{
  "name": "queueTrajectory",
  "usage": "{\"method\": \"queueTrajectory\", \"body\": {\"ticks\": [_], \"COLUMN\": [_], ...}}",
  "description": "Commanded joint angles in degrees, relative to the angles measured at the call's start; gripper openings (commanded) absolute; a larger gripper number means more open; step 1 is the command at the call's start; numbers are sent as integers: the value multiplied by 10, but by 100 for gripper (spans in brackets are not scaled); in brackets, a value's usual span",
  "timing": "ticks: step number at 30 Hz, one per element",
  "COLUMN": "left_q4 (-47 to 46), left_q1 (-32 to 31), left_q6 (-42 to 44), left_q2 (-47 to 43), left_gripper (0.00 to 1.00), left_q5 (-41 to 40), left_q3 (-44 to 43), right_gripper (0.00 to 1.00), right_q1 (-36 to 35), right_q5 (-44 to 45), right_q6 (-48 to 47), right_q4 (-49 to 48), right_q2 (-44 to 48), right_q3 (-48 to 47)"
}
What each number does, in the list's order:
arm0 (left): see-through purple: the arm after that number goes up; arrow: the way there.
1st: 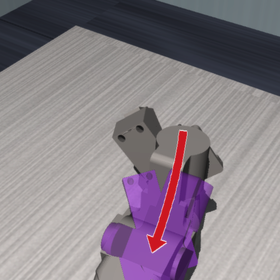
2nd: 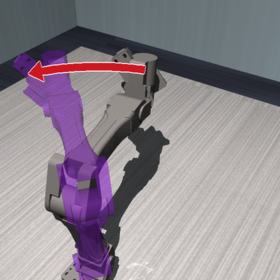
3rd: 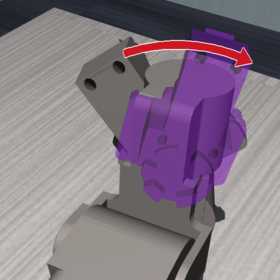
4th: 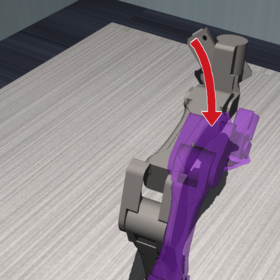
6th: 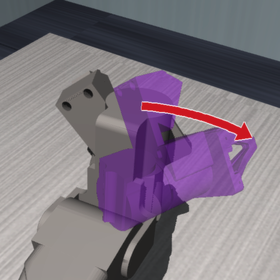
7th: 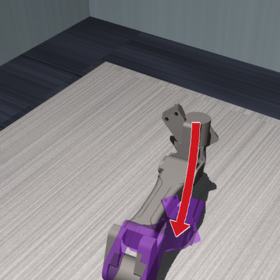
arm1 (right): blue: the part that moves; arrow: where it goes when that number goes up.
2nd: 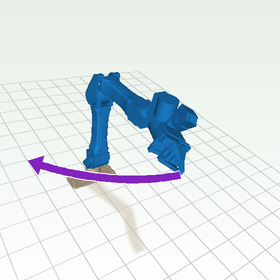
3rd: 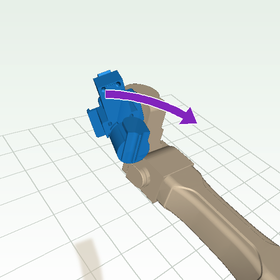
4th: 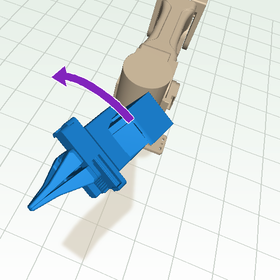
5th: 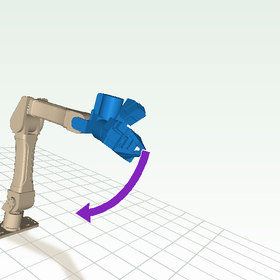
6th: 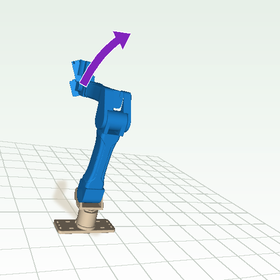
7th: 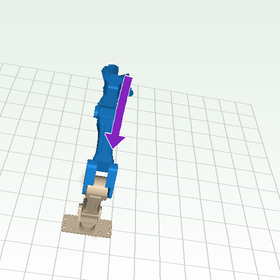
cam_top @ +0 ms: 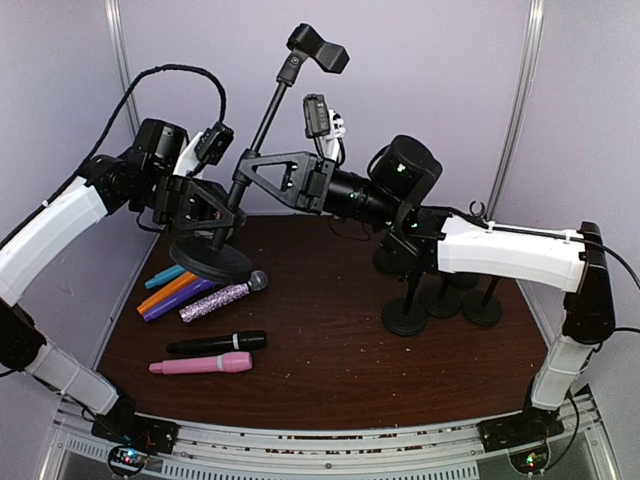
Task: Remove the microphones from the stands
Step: Unscrew the knob on the stand of the microphone stand.
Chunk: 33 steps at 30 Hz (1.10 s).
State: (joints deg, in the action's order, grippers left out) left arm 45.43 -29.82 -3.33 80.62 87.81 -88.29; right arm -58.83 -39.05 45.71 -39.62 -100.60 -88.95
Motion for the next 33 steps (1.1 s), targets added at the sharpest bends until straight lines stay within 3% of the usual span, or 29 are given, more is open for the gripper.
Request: {"method": "queueTrajectory", "body": {"ticks": [1, 5, 7, 9, 13, 15, 16, 19, 23, 27, 33], "left_q4": [48, 52, 52, 52, 51, 49, 48, 49, 50, 51, 51], "left_q1": [2, 1, 0, 1, 2, 2, 2, 3, 3, 3, 2], "left_q6": [68, 67, 67, 67, 68, 73, 76, 90, 113, 129, 145], "left_q2": [1, 2, 3, 4, 5, 5, 6, 5, 7, 9, 8], "left_gripper": [0, 0, 0, 0, 0, 0, 0, 0, 0, 0, 0], "left_q5": [66, 67, 66, 64, 4, -57, -92, -188, -279, -306, -325], "left_q3": [-29, -35, -37, -40, -61, -75, -81, -93, -96, -95, -93], "right_gripper": [0, 0, 1, 9, 60, 84, 90, 90, 81, 75, 67], "right_q1": [3, 7, 7, 8, 14, 16, 16, 13, -11, -30, -37], "right_q5": [-116, -139, -147, -142, -68, 27, 85, 235, 334, 374, 382], "right_q6": [143, 218, 218, 189, 71, -6, -45, -85, -114, -127, -104], "right_q4": [-248, -340, -333, -290, -133, -8, 70, 244, 292, 367, 383], "right_q2": [-8, -38, -40, -33, 12, 47, 62, 96, 129, 110, 71], "right_q3": [-30, -47, -51, -44, 5, 31, 36, 37, 43, -9, -57]}}
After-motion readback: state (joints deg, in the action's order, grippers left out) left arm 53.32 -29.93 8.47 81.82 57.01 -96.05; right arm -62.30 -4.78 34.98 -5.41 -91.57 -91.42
